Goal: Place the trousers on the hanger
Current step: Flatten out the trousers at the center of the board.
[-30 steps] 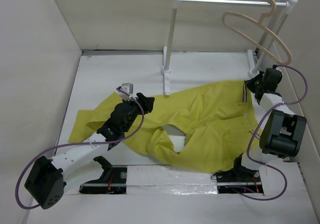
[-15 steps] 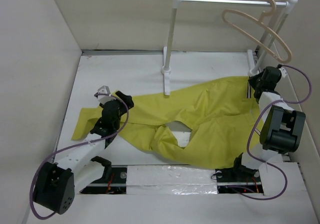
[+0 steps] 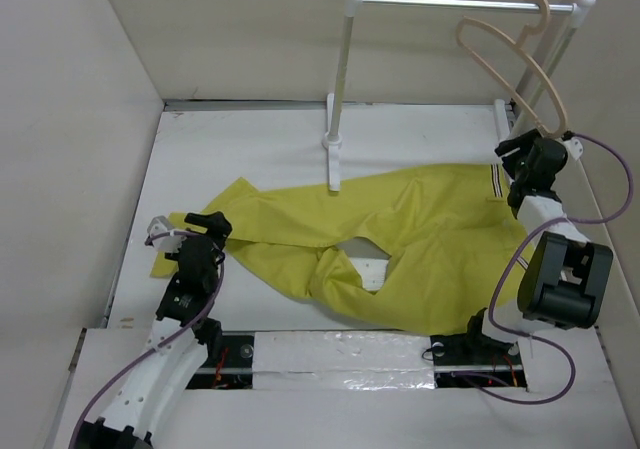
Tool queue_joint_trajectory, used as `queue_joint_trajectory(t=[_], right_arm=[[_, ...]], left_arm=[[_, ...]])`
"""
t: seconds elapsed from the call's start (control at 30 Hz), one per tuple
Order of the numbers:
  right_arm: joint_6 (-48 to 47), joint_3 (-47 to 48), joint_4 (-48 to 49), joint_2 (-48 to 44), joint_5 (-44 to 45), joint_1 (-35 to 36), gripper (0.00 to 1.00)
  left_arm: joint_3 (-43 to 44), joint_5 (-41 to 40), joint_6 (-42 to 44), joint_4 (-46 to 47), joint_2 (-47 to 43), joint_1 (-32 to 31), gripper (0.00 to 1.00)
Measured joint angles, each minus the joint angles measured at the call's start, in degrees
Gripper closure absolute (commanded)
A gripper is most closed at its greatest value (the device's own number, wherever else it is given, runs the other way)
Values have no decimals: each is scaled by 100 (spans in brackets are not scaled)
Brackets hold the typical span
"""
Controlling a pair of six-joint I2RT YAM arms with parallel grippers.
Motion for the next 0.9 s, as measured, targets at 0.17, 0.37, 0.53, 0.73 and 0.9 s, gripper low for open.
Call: queue_joint_trajectory(t=[0.17,0.37,0.53,0.73,0.9], right_arm=[[68,-885,380,-732,-334,522,31],[251,-1958,931,-1475,-870,1469,34],[264,-2256,925,-2144,-977,2371,34],[-275,-2079,831,-2688,-1008,3620,42],[-584,-2087,704,-2629,-997,4028,47]], left_arm=[[0,-400,-522,-872,-345,2,22],[0,-721,-931,-1309,-234,146,20],[0,-964,-1283,-1285,286,282,14],[15,-911,-1381,-601,1248,809,28],[254,-647,-1329,225,2304,1486,55]])
